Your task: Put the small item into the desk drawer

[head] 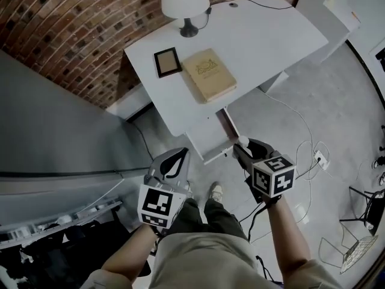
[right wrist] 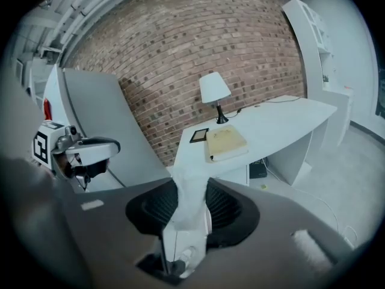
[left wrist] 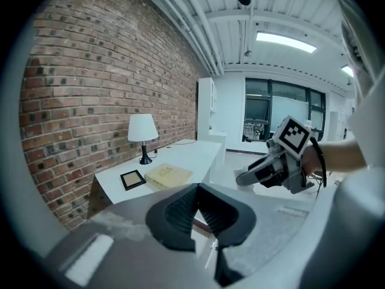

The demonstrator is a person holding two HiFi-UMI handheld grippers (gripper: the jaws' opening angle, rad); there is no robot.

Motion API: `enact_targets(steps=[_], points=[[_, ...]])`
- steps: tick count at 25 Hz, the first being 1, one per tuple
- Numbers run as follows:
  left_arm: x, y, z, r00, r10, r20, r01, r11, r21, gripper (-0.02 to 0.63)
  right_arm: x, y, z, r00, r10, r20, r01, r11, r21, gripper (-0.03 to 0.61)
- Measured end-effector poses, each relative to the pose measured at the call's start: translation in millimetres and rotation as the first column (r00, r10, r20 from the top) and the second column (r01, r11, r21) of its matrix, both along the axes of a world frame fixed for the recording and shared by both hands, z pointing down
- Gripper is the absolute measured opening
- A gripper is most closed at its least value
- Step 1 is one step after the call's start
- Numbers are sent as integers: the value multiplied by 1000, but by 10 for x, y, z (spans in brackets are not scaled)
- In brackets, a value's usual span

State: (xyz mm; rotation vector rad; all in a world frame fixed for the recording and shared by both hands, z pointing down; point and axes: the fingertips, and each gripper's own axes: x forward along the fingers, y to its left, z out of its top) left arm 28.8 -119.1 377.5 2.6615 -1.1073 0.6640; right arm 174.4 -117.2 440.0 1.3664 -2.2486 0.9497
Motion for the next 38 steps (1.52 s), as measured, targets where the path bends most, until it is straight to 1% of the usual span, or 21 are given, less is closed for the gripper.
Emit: enact_targets(steps=[4,7,10,13,17,22,26,32,35,38], points=[[59,-173,384,1000,28,2,-28,998,-50,3,-11,-197,538,999,42,-1,-42,995,-93,141],[103,-256,756,998,55,11,-54,994,-97,3,-22,-282,952,998,62,-15,-64,987,-147,141],[177,-301,1155,995,93,20,-90,986,-138,3,-60,-361,1421,998,53,-26,-57,979,-197,141],[247,-347,1526,992,124,27,-118,979,-166,3,-122,-422,1946,998,50,-28,-55,964,-261,141],[353,-422,2008,987,152,44,-142,972,-188,3,-149,-532,2568,999,20,-50,-34,957,-289,141],[395,-459,2633,983,160,88,-137,966,-220,3,-228,-590,3218,1000,17,-26,-25,947,-321,143],[390,-449,3149,984,152,98,-122,956,-267,3,-303,-601,3702,1000,-9,-29,-2,932,-362,143],[312,-548,3863,980,153,126,-107,944,-311,3,-409,-727,4363,999,-33,-37,14,905,-426,144],[271,-626,4166,980,143,135,-91,937,-337,3,-449,-792,4666,997,-54,-57,23,894,-447,146],[251,-703,4410,983,127,133,-71,929,-362,3,-527,-831,4905,997,-66,-48,35,877,-479,147]])
